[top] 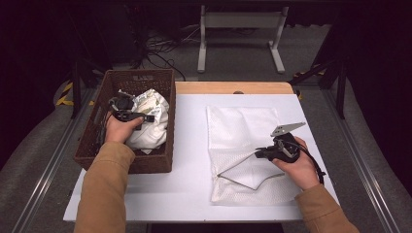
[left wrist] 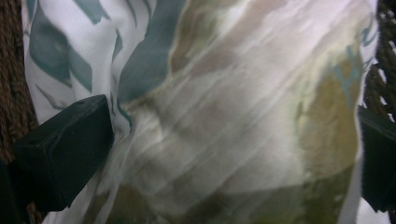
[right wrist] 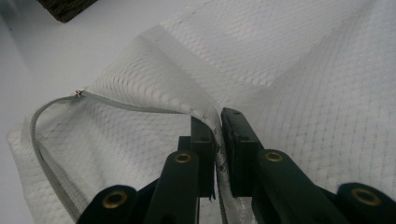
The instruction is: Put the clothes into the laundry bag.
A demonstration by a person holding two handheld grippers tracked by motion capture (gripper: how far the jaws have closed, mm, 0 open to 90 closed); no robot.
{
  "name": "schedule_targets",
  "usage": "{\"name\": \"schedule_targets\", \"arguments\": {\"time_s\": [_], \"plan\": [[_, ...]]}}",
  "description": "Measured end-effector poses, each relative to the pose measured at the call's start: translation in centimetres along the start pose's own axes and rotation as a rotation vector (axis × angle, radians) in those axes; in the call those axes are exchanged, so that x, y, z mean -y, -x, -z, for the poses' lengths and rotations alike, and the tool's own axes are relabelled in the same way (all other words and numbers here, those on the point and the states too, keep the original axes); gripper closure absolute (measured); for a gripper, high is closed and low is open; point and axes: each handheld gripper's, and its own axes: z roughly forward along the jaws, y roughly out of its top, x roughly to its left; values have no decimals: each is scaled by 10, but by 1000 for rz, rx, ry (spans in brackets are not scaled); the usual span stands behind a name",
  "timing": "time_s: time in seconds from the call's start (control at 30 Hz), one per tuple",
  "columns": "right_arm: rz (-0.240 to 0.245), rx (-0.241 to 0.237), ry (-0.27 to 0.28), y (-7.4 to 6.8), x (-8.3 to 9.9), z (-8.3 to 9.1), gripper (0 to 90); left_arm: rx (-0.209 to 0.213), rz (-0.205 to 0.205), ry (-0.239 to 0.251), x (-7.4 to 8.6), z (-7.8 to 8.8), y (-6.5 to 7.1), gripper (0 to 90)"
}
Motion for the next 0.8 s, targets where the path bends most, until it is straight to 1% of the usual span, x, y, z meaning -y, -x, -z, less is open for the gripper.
{"name": "schedule_targets", "arguments": {"time_s": [0.03,0.07,0.1,0.17,0.23,0.3,0.33,0.47,0.53,0.63,0.67,0.8], "plan": [[-1,1,1,0,0,0,833,-6,-8,-4,0,0,0,1],[0,0,1,0,0,0,833,-1,-1,-3,1,-1,0,1],[0,1,2,0,0,0,832,-3,-3,-6,1,-2,0,1],[1,1,3,-1,0,0,832,-10,-9,-33,2,-4,1,1],[2,1,3,-1,0,0,831,-4,10,-49,4,-5,0,1],[3,-1,2,-1,0,0,830,1,23,-55,4,-6,0,1],[3,-1,2,-1,0,0,830,-2,17,-57,4,-6,0,1],[4,-1,3,-1,0,0,827,3,16,-81,6,-9,0,1],[5,0,4,-1,0,0,826,2,17,-80,7,-10,0,1],[5,1,7,-1,0,0,824,9,29,-66,9,-10,0,5],[7,0,7,-1,0,0,823,17,39,-45,12,-12,-1,6],[10,0,8,-2,-1,1,822,31,42,-39,15,-13,-2,18]]}}
